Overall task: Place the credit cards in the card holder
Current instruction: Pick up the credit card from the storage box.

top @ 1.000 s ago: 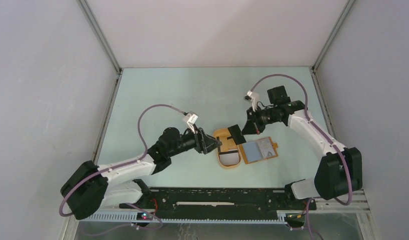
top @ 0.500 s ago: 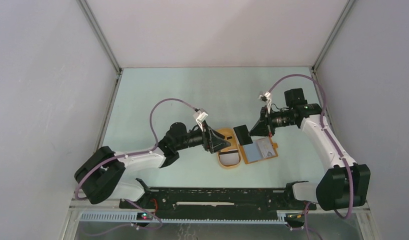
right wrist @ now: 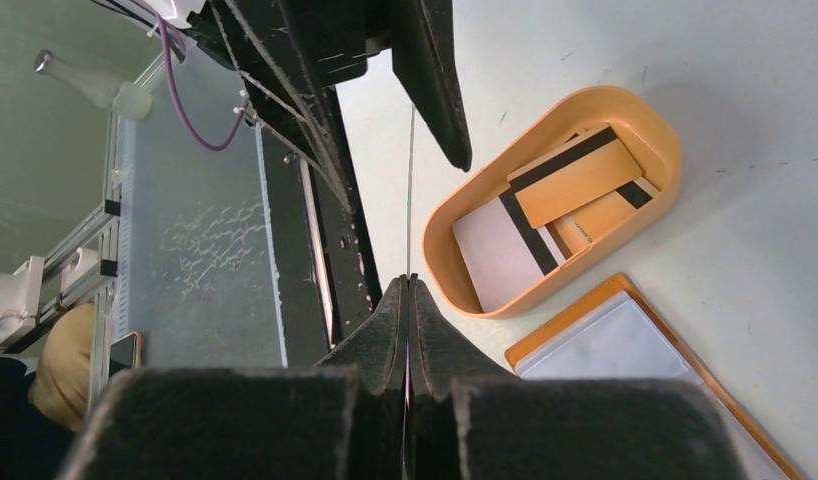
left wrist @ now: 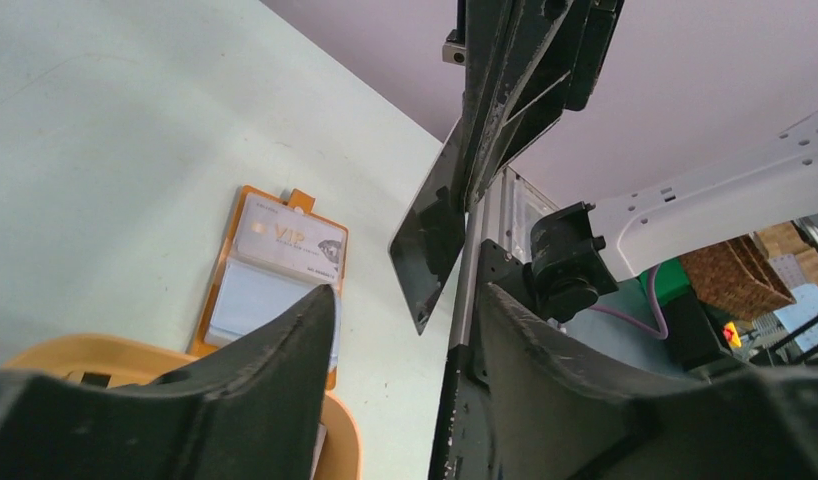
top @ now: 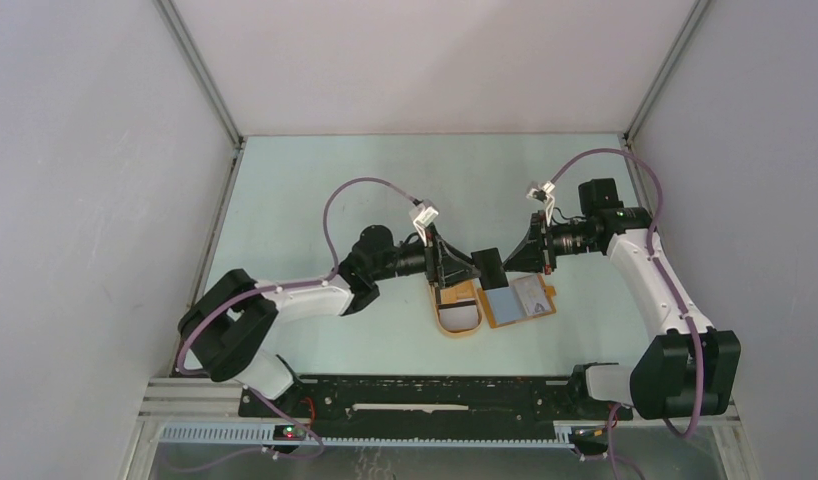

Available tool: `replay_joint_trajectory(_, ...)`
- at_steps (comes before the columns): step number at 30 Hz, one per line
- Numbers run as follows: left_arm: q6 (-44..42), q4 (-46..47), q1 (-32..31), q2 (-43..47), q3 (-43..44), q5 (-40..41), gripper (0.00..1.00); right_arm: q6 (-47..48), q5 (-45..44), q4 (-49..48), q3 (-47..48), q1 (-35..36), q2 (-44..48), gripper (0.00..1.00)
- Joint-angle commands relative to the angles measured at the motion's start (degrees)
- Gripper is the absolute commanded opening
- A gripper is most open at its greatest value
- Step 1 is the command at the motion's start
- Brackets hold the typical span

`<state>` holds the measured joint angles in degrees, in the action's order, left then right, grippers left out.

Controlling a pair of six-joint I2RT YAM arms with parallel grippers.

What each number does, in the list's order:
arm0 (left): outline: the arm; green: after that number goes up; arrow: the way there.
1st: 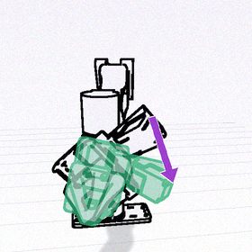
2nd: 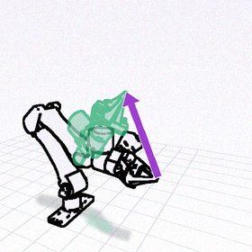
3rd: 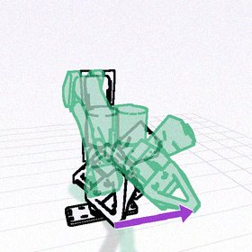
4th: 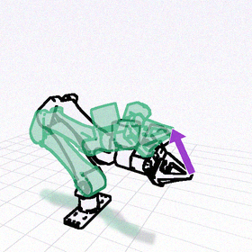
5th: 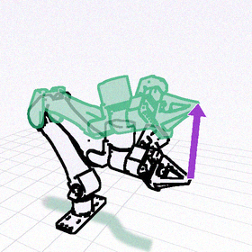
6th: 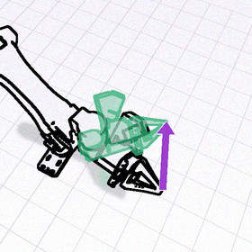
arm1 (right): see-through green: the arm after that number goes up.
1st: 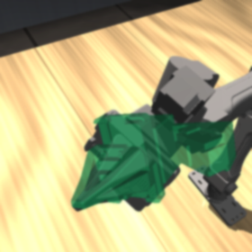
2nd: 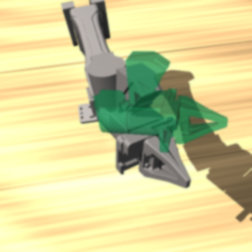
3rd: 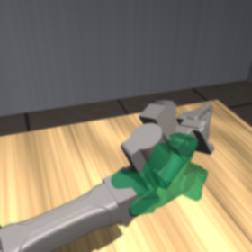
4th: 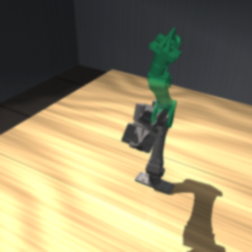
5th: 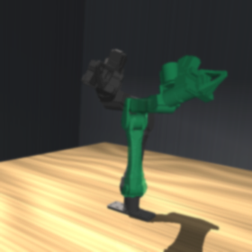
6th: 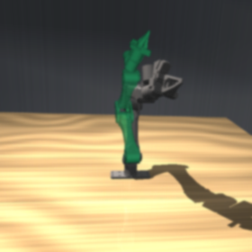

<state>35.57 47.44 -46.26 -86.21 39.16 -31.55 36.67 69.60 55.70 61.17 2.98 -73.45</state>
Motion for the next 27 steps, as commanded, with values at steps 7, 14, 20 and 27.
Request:
replay_joint_trajectory(7,1.9,3.4,-0.4,-3.1,6.5,-6.4,0.23,1.6,2.7,1.2,0.0,0.4,-1.2,0.0)
replay_joint_trajectory(14,4.2,6.0,-0.4,-3.9,5.8,-6.4,0.0,0.6,4.6,1.1,0.2,0.0,-1.6,0.33)
replay_joint_trajectory(20,6.4,9.6,-1.0,-5.1,5.7,-6.3,0.0,-2.0,7.0,-0.3,0.1,-0.2,-2.8,0.48)
replay_joint_trajectory(27,6.8,10.2,-1.7,-7.9,7.0,-9.2,0.0,-4.8,9.4,-2.4,0.2,-1.6,-2.6,0.45)
